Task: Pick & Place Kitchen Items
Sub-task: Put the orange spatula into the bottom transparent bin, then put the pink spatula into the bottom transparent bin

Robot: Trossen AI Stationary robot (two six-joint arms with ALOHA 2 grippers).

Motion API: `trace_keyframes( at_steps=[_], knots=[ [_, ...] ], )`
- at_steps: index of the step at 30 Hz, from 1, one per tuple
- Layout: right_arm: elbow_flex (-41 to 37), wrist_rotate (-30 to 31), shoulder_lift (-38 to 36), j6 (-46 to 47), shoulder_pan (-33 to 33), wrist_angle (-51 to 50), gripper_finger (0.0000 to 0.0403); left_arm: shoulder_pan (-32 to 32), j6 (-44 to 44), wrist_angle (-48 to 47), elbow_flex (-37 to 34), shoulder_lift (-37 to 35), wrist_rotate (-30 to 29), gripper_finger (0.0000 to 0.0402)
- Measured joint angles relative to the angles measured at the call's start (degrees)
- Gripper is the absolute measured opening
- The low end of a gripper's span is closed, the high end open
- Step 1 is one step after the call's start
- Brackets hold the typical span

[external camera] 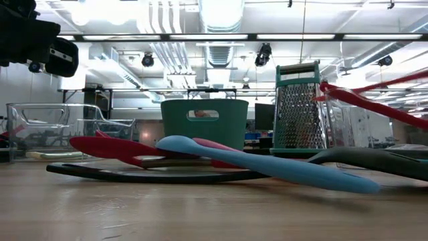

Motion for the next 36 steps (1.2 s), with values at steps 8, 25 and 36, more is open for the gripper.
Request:
trace_keyframes(
  at_steps=[8,25,36],
  knots=[
    [-5.5,-9.7,0.0,2.9,0.6,4.3,0.0075,0.0,0.0,0.0,0.0,0.0,0.0,0.0012],
    [-1.4,1.0,-0.1,1.8,0.5,4.9,0.0184,0.0,0.0,0.0,0.0,0.0,0.0,0.0012],
    [5.2,16.2,0.3,-17.6,-8.0,12.8,0.0196,0.0,0.0,0.0,0.0,0.0,0.0,0.0012]
  ],
)
